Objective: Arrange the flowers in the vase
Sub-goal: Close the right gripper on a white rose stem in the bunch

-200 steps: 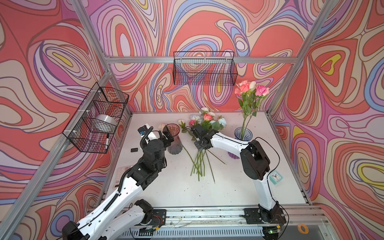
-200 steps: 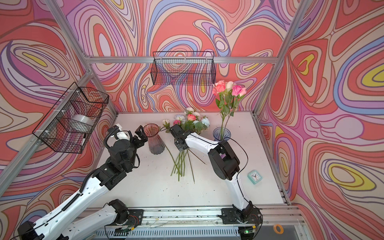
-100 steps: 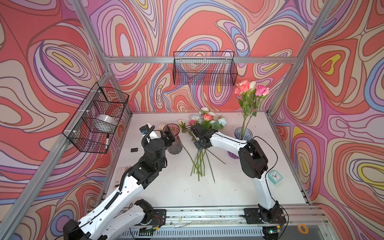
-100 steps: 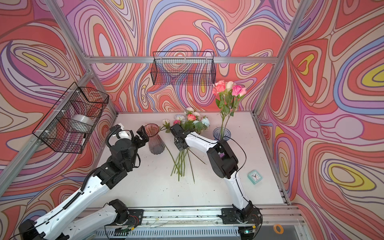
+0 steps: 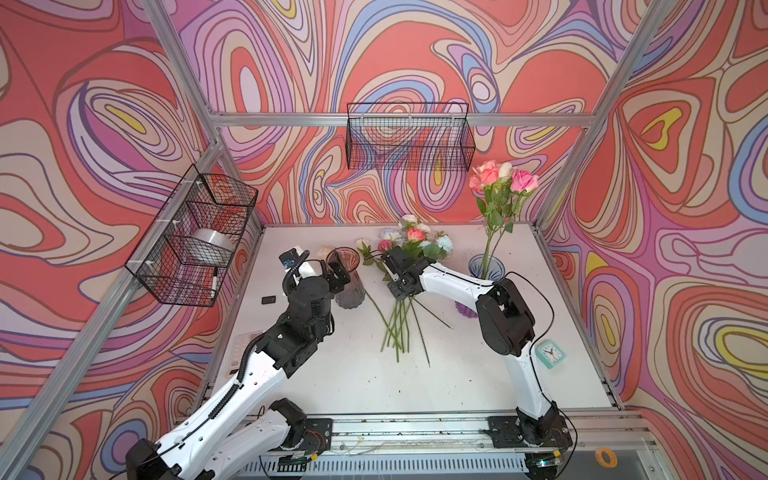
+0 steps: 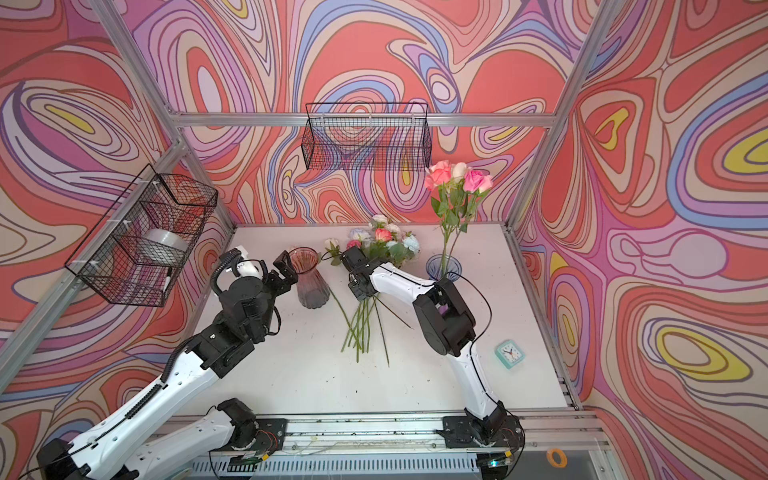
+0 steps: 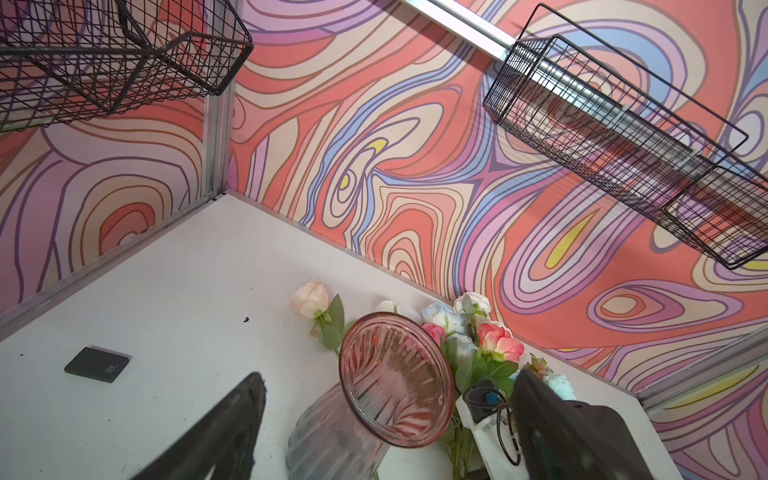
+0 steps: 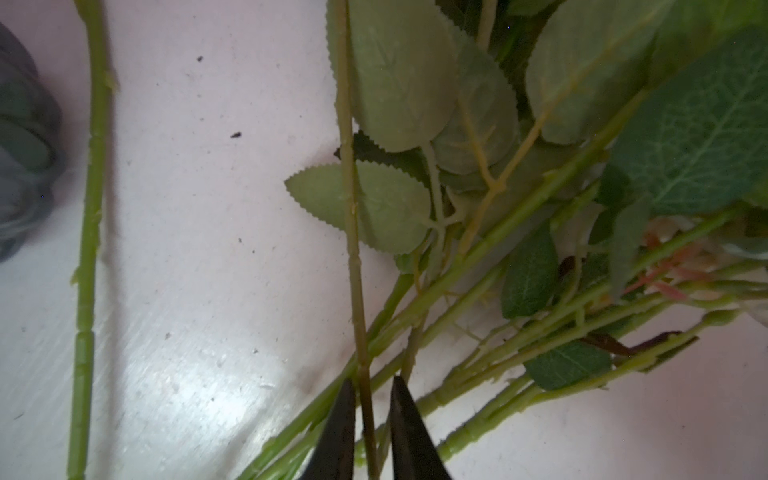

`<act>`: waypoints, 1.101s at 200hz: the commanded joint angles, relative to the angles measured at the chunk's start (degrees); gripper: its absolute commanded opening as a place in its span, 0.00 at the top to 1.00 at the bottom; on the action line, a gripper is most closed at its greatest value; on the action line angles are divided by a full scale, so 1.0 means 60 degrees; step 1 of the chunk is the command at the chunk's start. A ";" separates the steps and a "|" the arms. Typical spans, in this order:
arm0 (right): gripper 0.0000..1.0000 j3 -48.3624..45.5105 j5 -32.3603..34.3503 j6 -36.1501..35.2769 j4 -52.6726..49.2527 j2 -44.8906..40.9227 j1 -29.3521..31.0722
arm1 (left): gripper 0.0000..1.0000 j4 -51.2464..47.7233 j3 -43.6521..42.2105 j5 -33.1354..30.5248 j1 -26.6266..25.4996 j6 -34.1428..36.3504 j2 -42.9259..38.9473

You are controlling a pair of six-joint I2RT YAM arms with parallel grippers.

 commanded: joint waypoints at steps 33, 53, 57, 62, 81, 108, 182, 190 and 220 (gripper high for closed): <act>0.88 0.0115 -0.0350 -0.0011 -0.0150 0.0239 -0.0054 | 0.07 -0.0157 0.0280 0.0081 0.0060 -0.0069 0.0040; 0.91 0.0102 -0.0417 -0.0021 -0.0135 0.0163 -0.0055 | 0.07 -0.0160 0.0284 0.0062 0.0060 -0.0081 0.0051; 0.92 0.0102 -0.0431 -0.0016 -0.0145 0.0133 -0.0058 | 0.08 -0.0169 0.0282 0.0053 0.0060 -0.0069 0.0048; 0.92 0.0109 -0.0442 0.0007 -0.0155 0.0104 -0.0056 | 0.08 -0.0169 0.0275 0.0052 0.0060 -0.0076 0.0037; 0.95 0.0017 -0.0554 0.0072 -0.0085 -0.0143 -0.0051 | 0.08 -0.0141 0.0267 0.0059 0.0060 -0.0075 0.0033; 0.97 -0.0113 -0.0695 0.0203 0.0083 -0.0549 -0.0055 | 0.07 -0.0148 0.0288 0.0052 0.0060 -0.0057 0.0048; 1.00 -0.1051 -0.1197 0.0744 0.1012 -0.2200 -0.0057 | 0.07 -0.0012 0.0298 0.0085 0.0163 0.0212 0.0075; 1.00 -0.1189 -0.1406 0.0882 0.1133 -0.2440 -0.0046 | 0.07 -0.0179 0.0426 0.0290 0.0249 0.0091 0.0051; 1.00 -0.1799 -0.1933 0.1538 0.1531 -0.3283 -0.0029 | 0.07 0.0071 0.0380 0.1288 0.0324 0.0069 -0.0114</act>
